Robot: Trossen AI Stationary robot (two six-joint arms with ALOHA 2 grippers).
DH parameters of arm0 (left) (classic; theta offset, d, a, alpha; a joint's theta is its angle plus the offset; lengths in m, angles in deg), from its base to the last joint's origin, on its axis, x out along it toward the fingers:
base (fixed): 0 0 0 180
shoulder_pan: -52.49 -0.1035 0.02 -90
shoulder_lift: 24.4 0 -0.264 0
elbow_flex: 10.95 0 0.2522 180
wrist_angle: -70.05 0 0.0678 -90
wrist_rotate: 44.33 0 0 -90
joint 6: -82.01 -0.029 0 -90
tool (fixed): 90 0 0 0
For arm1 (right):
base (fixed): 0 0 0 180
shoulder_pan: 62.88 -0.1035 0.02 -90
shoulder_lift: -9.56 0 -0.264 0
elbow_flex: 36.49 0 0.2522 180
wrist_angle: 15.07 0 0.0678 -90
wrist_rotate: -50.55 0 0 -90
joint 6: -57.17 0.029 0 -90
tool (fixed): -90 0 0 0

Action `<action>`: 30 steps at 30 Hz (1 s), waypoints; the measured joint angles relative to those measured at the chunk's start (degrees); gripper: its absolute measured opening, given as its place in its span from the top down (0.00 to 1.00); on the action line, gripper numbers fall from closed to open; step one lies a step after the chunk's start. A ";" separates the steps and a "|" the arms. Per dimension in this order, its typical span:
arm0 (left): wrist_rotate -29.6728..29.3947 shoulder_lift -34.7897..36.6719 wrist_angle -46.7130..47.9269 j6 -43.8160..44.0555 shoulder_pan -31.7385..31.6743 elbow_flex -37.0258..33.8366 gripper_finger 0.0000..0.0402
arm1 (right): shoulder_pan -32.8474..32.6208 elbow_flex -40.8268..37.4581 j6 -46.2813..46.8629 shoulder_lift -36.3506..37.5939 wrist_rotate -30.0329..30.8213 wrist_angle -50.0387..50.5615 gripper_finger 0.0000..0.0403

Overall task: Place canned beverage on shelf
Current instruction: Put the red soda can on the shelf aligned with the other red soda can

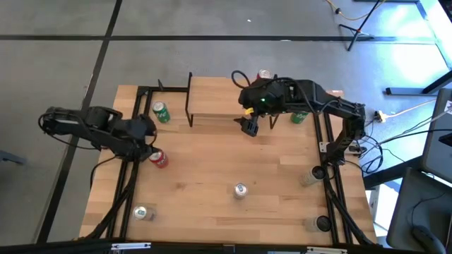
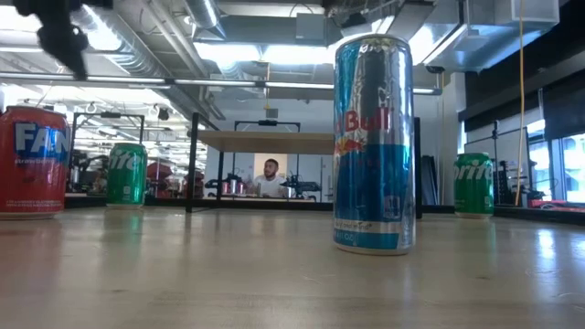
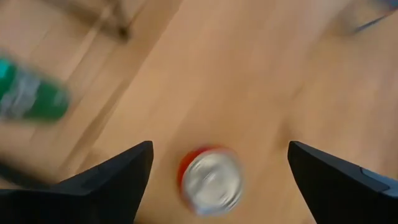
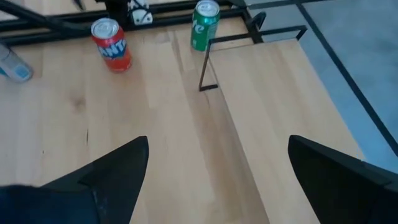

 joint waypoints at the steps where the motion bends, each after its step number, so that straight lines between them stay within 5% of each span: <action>1: -0.02 -0.98 2.02 1.69 0.00 0.00 0.09 | -0.04 0.00 0.00 -0.12 0.02 -0.15 0.08; 14: 4.68 -10.82 4.51 7.64 0.00 0.00 0.09 | -0.02 0.02 -1.11 -0.47 -0.01 0.17 0.08; 30: 7.58 -11.12 -2.22 12.78 -0.01 -10.63 0.09 | -0.02 0.00 -1.75 -0.47 -0.02 0.19 0.08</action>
